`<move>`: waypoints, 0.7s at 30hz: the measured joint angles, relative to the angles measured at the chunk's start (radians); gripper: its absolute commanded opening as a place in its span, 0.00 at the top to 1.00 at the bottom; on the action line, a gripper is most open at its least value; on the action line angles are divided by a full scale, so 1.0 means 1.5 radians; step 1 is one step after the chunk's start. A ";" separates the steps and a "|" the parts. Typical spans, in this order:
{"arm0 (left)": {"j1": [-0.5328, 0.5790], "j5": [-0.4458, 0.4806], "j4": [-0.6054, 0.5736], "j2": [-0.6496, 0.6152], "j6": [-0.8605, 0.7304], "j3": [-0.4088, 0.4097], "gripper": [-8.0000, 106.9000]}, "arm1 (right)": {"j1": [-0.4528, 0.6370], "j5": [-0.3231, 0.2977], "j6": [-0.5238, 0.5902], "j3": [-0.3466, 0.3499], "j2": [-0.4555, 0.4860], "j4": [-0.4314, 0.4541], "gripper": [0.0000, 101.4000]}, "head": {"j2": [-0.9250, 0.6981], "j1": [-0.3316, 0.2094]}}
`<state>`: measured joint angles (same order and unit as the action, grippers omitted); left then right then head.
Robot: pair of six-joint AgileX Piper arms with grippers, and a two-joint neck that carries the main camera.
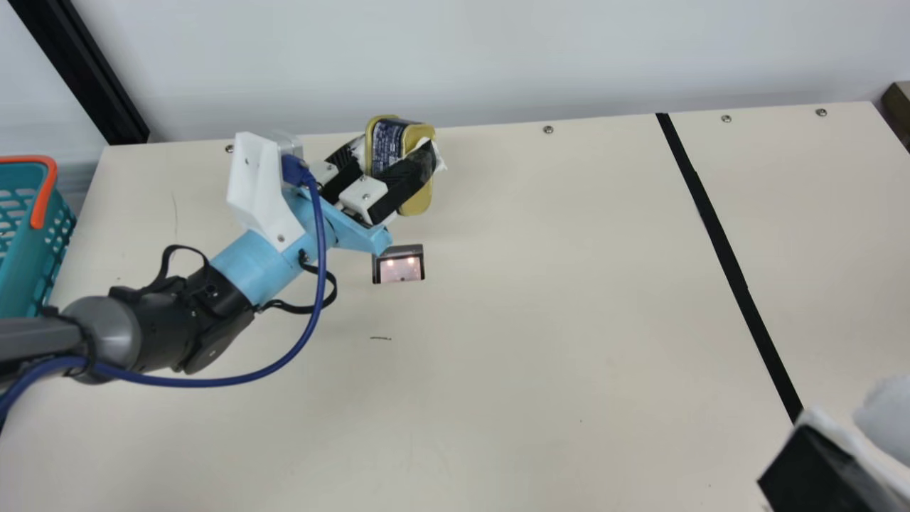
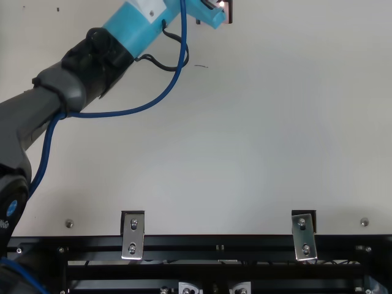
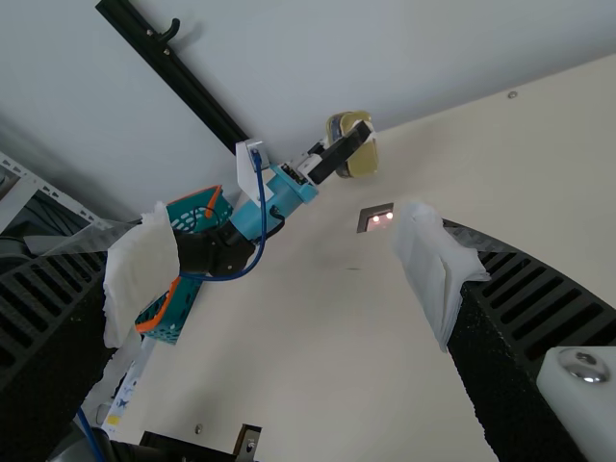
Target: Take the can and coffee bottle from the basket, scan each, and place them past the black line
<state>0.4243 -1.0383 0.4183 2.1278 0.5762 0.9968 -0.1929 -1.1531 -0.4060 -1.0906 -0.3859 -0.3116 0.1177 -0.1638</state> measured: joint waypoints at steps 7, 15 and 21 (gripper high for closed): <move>-0.009 0.055 0.008 -0.052 -0.017 -0.002 0.84 | 0.000 0.000 0.000 0.000 0.000 0.000 0.00 | 0.000 0.000; -0.040 0.181 0.045 -0.181 -0.045 -0.013 0.84 | 0.000 0.000 0.000 0.000 0.000 0.000 0.00 | -0.003 0.000; -0.068 0.294 0.038 -0.296 -0.081 -0.012 0.84 | 0.000 0.000 0.000 0.000 0.000 0.000 0.00 | 0.000 0.000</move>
<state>0.3224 -0.5978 0.4754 1.6839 0.4544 0.9784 -0.1929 -1.1531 -0.4060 -1.0906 -0.3859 -0.3116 0.1177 -0.1638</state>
